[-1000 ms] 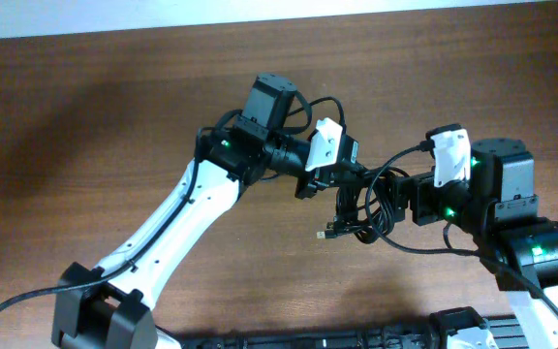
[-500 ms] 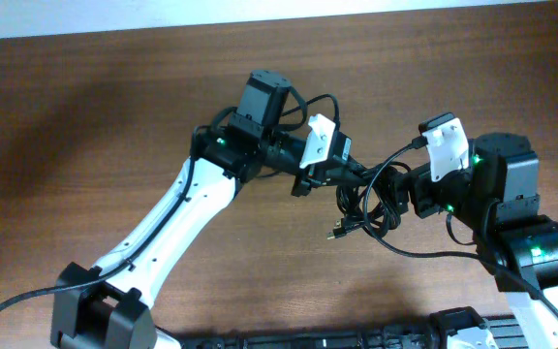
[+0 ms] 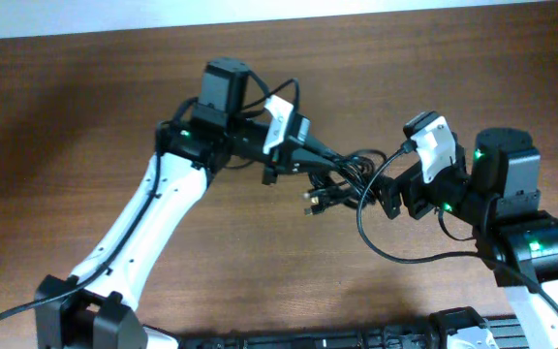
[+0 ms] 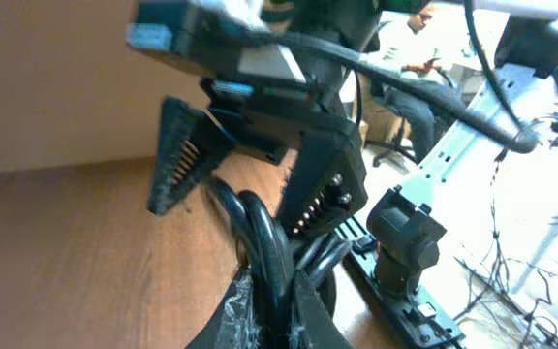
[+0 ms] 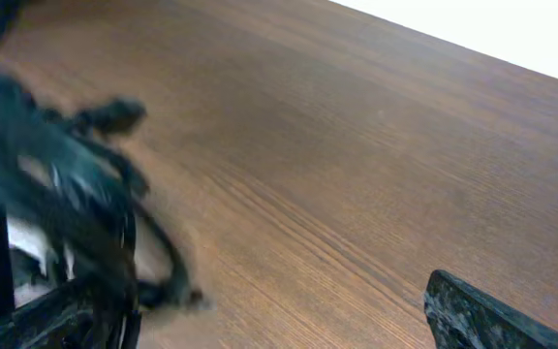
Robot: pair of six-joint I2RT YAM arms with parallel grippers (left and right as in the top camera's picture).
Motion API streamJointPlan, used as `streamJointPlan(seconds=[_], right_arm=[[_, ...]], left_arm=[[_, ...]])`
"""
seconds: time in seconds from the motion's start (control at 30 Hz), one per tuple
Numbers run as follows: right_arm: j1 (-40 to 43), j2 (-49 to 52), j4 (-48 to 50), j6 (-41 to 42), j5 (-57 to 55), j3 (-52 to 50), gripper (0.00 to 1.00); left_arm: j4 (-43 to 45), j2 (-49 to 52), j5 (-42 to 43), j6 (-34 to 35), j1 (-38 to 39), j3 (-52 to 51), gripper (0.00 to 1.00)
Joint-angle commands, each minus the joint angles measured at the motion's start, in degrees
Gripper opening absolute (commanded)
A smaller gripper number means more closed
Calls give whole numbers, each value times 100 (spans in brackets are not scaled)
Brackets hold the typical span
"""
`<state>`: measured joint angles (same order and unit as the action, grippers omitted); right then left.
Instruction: Untangle cables
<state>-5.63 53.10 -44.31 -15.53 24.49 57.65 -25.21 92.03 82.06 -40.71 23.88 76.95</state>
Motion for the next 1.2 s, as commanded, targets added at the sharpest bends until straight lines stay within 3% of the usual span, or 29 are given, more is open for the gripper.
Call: streamJointPlan(seconds=[0.0,0.27,0.57,0.83,1.17], right_arm=[[120,72,-111,-509,74,-31,99],[120,85,-109,-505,105,-31,99],[120,-149,-122,-505,706,-31,99],[120,-761,109,-505,678,-31,99],[120,-743,376,-505,221,-31,99]], left_arm=[[11,-393,813,39,-232,144,0],[11,-452,780,37,-153,144,0],[7,-452,-649,35,-284,144,0],[4,-452,-205,37,-400,144,0],[9,-452,326,35,-46,144,0]])
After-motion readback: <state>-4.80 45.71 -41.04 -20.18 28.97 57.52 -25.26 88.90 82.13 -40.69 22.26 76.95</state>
